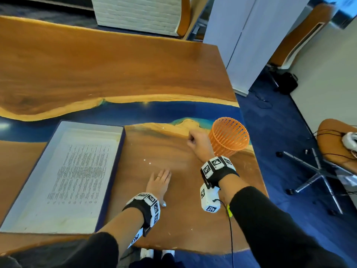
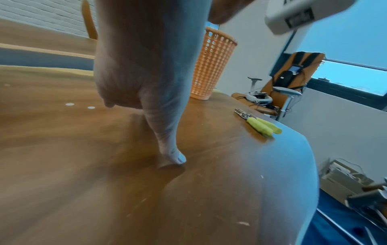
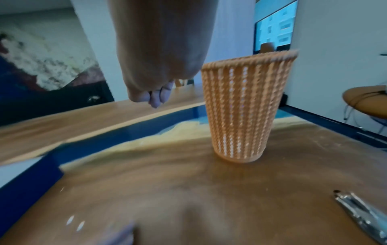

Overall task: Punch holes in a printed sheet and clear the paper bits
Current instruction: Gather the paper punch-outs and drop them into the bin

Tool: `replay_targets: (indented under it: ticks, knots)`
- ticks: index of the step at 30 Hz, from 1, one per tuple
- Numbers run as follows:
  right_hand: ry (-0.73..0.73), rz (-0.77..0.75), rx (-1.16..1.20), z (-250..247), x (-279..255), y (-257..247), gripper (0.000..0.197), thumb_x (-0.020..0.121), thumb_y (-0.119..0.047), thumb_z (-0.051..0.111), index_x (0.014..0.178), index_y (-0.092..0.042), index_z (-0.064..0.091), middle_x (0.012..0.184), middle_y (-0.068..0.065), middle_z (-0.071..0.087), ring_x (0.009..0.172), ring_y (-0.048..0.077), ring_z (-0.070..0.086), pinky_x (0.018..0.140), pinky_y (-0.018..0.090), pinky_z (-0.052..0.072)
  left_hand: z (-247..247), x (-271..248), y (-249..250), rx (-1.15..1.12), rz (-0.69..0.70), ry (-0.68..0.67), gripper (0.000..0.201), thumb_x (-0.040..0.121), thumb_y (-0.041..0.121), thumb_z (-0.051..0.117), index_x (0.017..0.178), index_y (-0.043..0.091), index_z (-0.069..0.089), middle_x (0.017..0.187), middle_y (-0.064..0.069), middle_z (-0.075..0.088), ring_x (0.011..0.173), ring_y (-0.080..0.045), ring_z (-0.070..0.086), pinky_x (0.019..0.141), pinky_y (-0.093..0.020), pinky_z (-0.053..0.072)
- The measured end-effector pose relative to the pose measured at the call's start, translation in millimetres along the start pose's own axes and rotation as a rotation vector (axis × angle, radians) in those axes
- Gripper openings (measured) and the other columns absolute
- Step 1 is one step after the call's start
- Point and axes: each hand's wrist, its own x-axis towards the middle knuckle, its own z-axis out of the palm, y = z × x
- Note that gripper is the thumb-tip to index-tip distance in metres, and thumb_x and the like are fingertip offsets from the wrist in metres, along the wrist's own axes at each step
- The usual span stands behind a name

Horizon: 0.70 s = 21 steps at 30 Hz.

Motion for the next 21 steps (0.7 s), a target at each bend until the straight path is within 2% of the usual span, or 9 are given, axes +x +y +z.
replay_targets:
  ticks: [3,7,10,13,16,18,21]
  knots:
    - [0.159,0.037,0.005,-40,3,22,0.011,0.071,0.003,0.057,0.064,-0.004,0.052,0.061,0.011,0.056,0.059,0.023,0.051,0.056,0.034,0.039,0,5,14,0.012,0.038,-0.058,0.124,0.074,0.05,0.072,0.148,0.004,-0.015,0.157,-0.005,-0.024,0.147,-0.023,-0.013,0.119,-0.047,0.008]
    - [0.282,0.14,0.016,-79,2,53,0.009,0.072,0.003,0.057,0.066,-0.003,0.056,0.063,0.009,0.058,0.06,0.02,0.051,0.057,0.03,0.039,3,4,19,0.028,0.024,-0.087,0.125,0.074,0.047,0.074,0.147,0.001,-0.016,0.155,-0.008,-0.029,0.147,-0.026,-0.014,0.119,-0.048,0.012]
    - [0.255,0.237,-0.021,-92,0,70,0.009,0.076,0.002,0.059,0.07,-0.004,0.059,0.066,0.009,0.058,0.062,0.019,0.052,0.061,0.03,0.041,5,2,18,0.047,0.021,-0.098,0.125,0.074,0.046,0.074,0.147,0.001,-0.017,0.154,-0.008,-0.031,0.147,-0.025,-0.015,0.119,-0.048,0.013]
    - [0.209,0.263,-0.016,-93,1,82,0.011,0.08,0.003,0.059,0.079,-0.003,0.067,0.078,0.016,0.068,0.07,0.022,0.06,0.072,0.034,0.051,5,2,17,0.047,0.024,-0.108,0.125,0.075,0.045,0.074,0.147,0.001,-0.018,0.154,-0.007,-0.032,0.147,-0.025,-0.014,0.118,-0.048,0.014]
    - [0.186,0.302,0.012,-91,4,89,0.015,0.087,0.0,0.055,0.093,-0.002,0.069,0.089,0.02,0.07,0.079,0.03,0.066,0.083,0.042,0.055,4,3,16,0.043,0.025,-0.114,0.125,0.075,0.044,0.075,0.147,0.002,-0.018,0.154,-0.007,-0.033,0.147,-0.024,-0.014,0.118,-0.049,0.014]
    - [0.181,0.306,0.042,-90,4,89,0.02,0.091,-0.003,0.05,0.1,-0.001,0.068,0.09,0.022,0.069,0.077,0.031,0.066,0.081,0.047,0.056,3,3,16,0.046,0.027,-0.114,0.125,0.075,0.044,0.074,0.147,0.002,-0.019,0.154,-0.007,-0.033,0.147,-0.024,-0.014,0.118,-0.049,0.014]
    - [0.2,0.297,0.037,-90,2,85,0.023,0.095,-0.008,0.046,0.104,-0.001,0.065,0.085,0.021,0.068,0.068,0.025,0.062,0.079,0.045,0.056,3,3,15,0.043,0.028,-0.113,0.124,0.076,0.044,0.074,0.147,0.002,-0.018,0.154,-0.006,-0.032,0.147,-0.023,-0.014,0.118,-0.049,0.015]
